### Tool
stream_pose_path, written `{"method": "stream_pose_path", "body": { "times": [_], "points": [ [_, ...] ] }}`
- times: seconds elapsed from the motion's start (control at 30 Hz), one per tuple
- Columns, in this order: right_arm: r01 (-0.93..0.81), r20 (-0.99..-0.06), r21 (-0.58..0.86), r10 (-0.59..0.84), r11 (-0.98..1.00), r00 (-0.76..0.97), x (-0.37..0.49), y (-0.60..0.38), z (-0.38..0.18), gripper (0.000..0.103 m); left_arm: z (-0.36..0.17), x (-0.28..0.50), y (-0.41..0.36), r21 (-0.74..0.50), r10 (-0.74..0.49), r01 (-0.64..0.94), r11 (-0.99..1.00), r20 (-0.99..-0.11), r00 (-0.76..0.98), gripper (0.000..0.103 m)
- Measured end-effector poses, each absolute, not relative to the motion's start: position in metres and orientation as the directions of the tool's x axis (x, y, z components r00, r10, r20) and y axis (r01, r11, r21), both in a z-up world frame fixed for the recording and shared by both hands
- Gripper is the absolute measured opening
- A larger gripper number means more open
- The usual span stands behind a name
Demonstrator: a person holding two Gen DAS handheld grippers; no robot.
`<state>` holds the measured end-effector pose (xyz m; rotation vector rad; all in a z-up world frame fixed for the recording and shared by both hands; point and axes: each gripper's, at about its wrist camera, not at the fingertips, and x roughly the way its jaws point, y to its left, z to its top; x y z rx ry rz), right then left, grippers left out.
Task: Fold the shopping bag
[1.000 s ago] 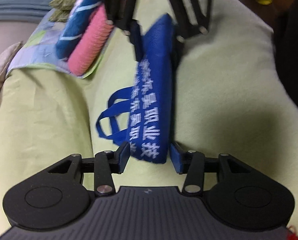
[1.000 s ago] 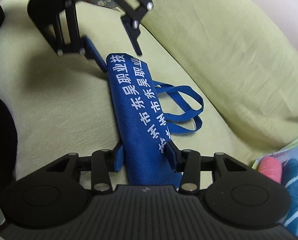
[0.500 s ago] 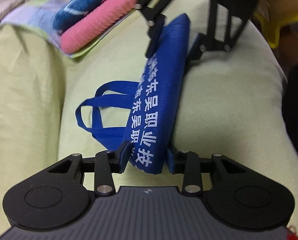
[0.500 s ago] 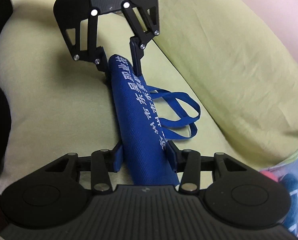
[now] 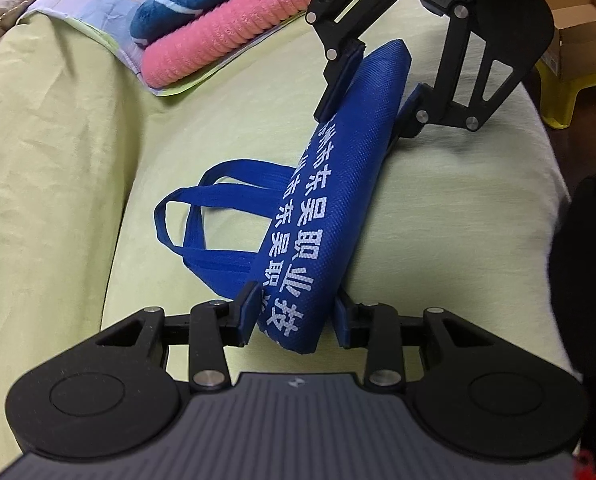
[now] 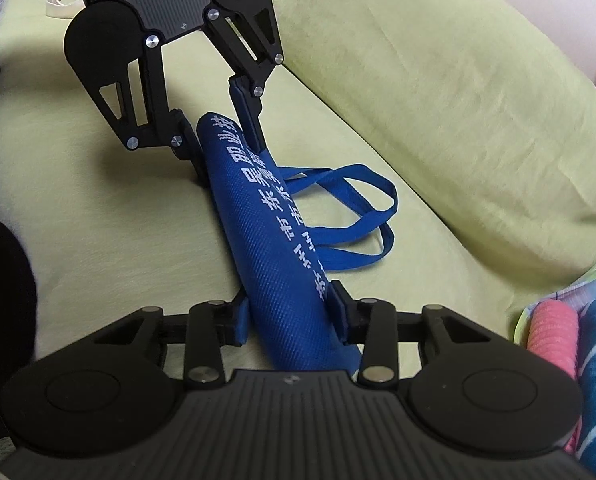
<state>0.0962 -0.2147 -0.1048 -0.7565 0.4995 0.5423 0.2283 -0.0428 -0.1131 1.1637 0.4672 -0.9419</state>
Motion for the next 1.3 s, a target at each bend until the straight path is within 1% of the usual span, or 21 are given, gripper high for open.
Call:
{"method": "stream_pose_path", "body": {
  "times": [0.27,0.6,0.67,0.8,1.03,1.3],
  "points": [
    [-0.660,-0.621,-0.470,0.312,0.586,0.719,0.083,-0.207,-0.101,0.035,-0.111,0.207,-0.027,0.544,-0.367,0.829,0.131,-0.750,0.550,0.044],
    [-0.726,-0.672,-0.373,0.371,0.579,0.641,0.081,-0.191,-0.094,0.035,-0.105,0.195,-0.001,0.485,-0.369,0.843,0.233,-0.758,0.538,0.044],
    [-0.739,-0.686,-0.333,0.387,0.586,0.616,0.084,-0.192,-0.091,0.036,-0.103,0.197,0.002,0.467,-0.375,0.849,0.247,-0.762,0.528,0.044],
    [-0.764,-0.719,-0.208,0.433,0.611,0.543,0.095,-0.199,-0.081,0.036,-0.100,0.203,0.006,0.437,-0.384,0.857,0.274,-0.767,0.514,0.044],
    [-0.757,-0.754,0.096,0.544,0.646,0.369,0.143,-0.234,-0.067,0.035,-0.101,0.206,0.010,0.429,-0.382,0.849,0.307,-0.762,0.523,0.044],
    [-0.695,-0.743,0.299,0.617,0.654,0.261,0.170,-0.247,-0.072,0.035,-0.105,0.217,0.010,0.422,-0.381,0.850,0.317,-0.763,0.521,0.044]
  ]
}}
